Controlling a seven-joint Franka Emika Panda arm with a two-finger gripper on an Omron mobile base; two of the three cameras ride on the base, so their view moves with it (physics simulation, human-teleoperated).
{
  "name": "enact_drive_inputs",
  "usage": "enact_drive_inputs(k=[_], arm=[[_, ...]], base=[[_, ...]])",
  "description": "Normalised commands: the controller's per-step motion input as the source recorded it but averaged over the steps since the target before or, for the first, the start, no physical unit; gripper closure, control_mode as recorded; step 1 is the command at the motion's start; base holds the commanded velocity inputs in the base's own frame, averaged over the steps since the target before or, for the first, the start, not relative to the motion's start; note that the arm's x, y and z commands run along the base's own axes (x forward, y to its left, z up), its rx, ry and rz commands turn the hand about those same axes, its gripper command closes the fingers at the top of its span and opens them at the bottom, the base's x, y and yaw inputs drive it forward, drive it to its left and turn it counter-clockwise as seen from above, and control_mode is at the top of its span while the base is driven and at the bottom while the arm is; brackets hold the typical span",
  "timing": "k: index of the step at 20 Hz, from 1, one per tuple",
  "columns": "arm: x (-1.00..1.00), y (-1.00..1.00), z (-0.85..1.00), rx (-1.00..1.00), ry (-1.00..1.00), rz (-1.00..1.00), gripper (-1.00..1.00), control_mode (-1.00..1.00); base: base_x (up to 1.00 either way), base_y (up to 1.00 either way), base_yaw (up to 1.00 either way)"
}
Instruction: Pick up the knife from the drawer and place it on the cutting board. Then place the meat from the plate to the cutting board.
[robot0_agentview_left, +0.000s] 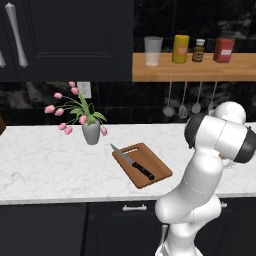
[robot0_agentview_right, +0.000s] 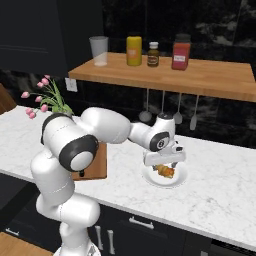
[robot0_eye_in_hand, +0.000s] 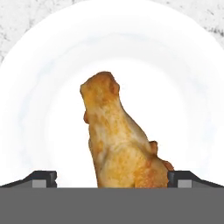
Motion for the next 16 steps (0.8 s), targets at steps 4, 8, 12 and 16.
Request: enact_drive_inputs(k=[4, 8, 12, 16], arm=[[0.23, 0.00, 0.00, 0.00, 0.00, 0.00, -1.00, -1.00], [0.28, 0.00, 0.00, 0.00, 0.00, 0.00, -1.00, -1.00], [-0.08, 0.00, 0.00, 0.00, 0.00, 0.00, -1.00, -1.00], [-0.14, 0.00, -0.11, 0.00, 0.00, 0.00, -1.00, -1.00]], base=[[0.00, 0.00, 0.00], [0.00, 0.00, 0.00], [0.00, 0.00, 0.00], [0.00, 0.00, 0.00]])
